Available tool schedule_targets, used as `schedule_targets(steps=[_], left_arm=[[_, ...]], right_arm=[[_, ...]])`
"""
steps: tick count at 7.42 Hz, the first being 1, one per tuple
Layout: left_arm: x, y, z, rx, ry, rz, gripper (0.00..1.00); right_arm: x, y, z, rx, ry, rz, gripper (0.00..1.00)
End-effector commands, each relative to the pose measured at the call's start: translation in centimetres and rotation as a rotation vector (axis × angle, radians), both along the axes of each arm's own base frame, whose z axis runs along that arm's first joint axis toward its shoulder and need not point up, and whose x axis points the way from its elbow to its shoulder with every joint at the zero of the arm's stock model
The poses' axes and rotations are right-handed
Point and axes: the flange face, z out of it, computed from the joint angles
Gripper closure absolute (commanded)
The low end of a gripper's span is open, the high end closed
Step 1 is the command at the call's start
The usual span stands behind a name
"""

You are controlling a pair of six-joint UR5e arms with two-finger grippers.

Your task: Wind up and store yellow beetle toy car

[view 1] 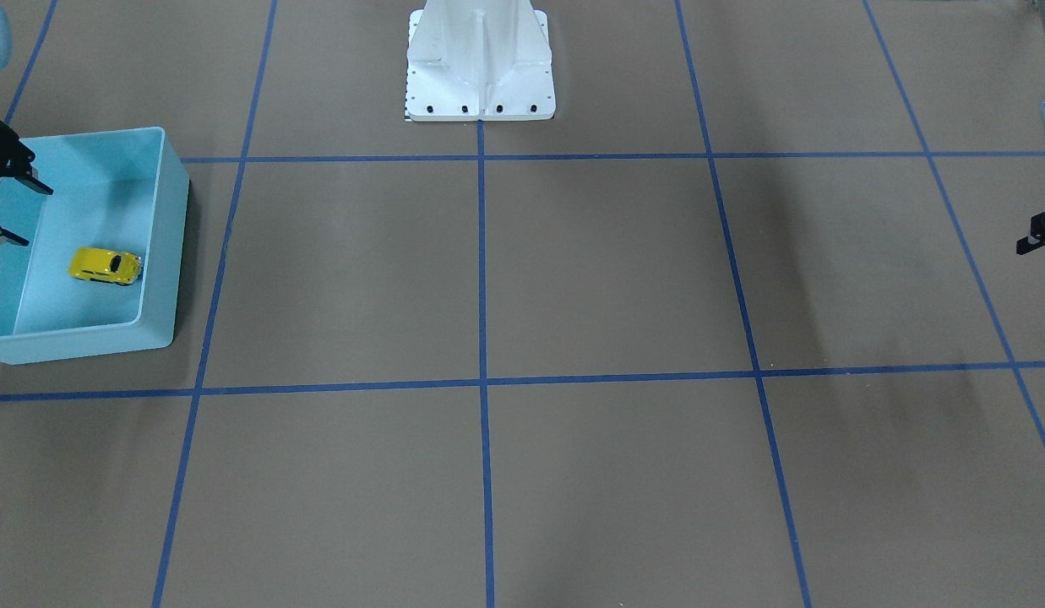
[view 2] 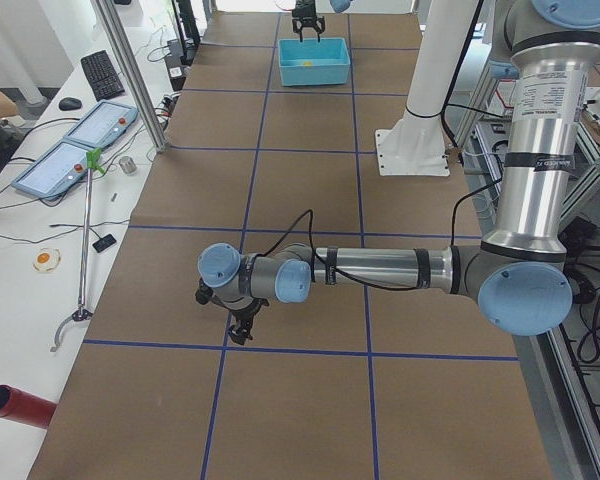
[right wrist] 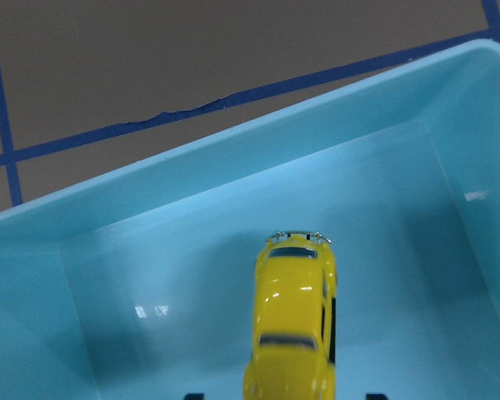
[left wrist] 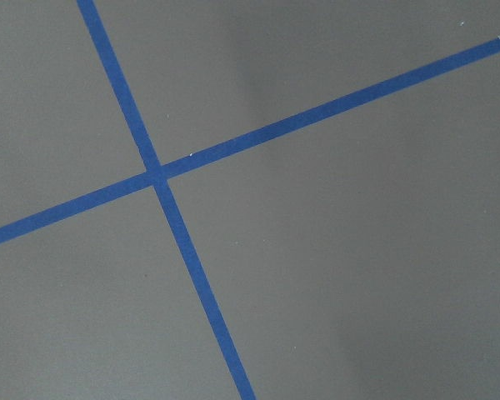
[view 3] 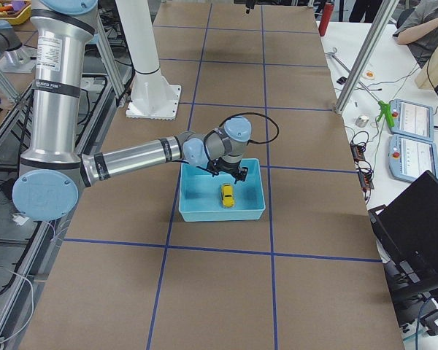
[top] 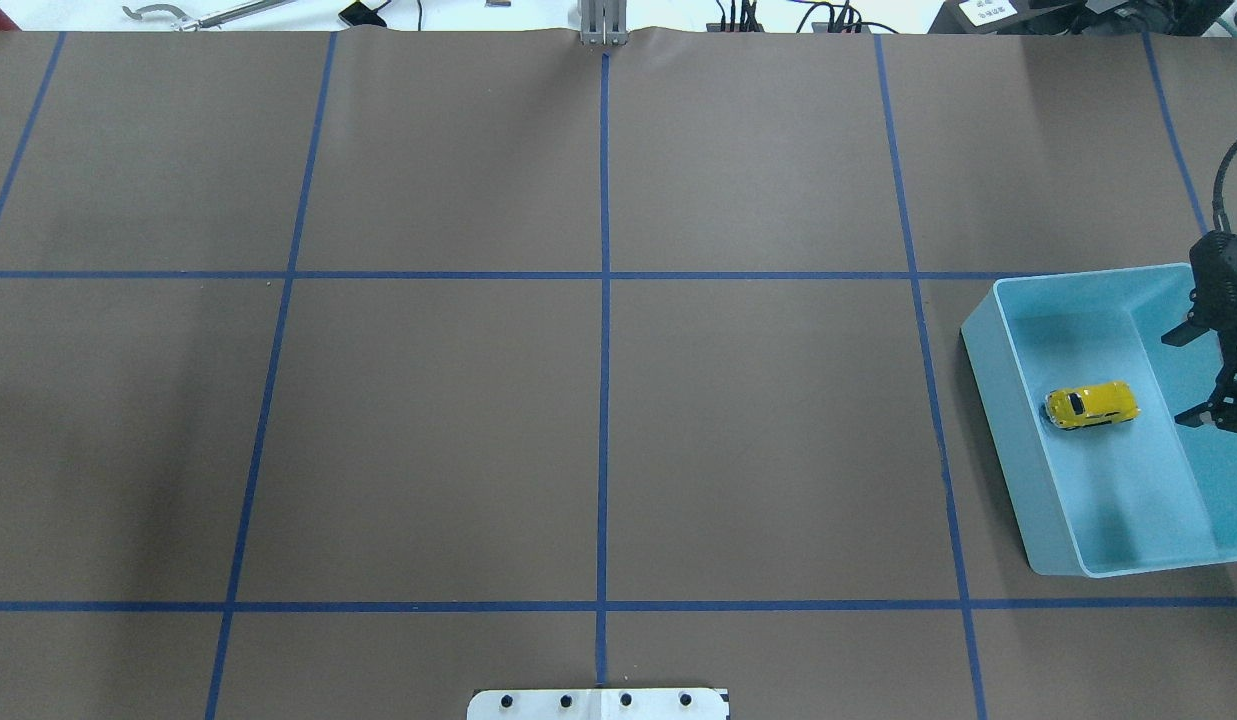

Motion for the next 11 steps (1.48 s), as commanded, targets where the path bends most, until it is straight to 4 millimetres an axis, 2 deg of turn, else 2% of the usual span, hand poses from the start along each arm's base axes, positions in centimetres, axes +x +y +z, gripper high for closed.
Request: schedule_targets(steps=[1,2,3,5,7,8,9,11], left_arm=[[0.0,0.0,0.0,0.0,0.0,0.0,0.0],[0.0,0.0,0.0,0.0,0.0,0.0,0.0],[0.0,0.0,0.0,0.0,0.0,0.0,0.0],[0.0,0.0,0.0,0.0,0.0,0.0,0.0],[0.0,0.0,0.0,0.0,0.0,0.0,0.0],[-0.1,0.0,0.0,0.001,0.0,-0.001,0.0],[-0.1,0.0,0.0,0.0,0.0,-0.002,0.0],[-0.1,0.0,0.0,0.001,0.0,-0.001,0.0]], right_arm=[[0.0,-0.2,0.3,-0.005,0.0,0.0,0.0],[2.4,-1.3,1.4,-0.022,0.009,0.056,0.0],[6.8,-2.7,4.2,-0.077,0.024,0.156,0.0],[14.5,-3.0,8.5,-0.163,0.043,0.317,0.0],[23.1,-1.3,15.7,-0.315,0.061,0.506,0.0],[26.1,-0.2,18.0,-0.399,0.063,0.576,0.0],[28.1,-0.1,18.6,-0.464,0.063,0.628,0.0],[29.5,-0.5,17.9,-0.721,0.068,0.822,0.0]])
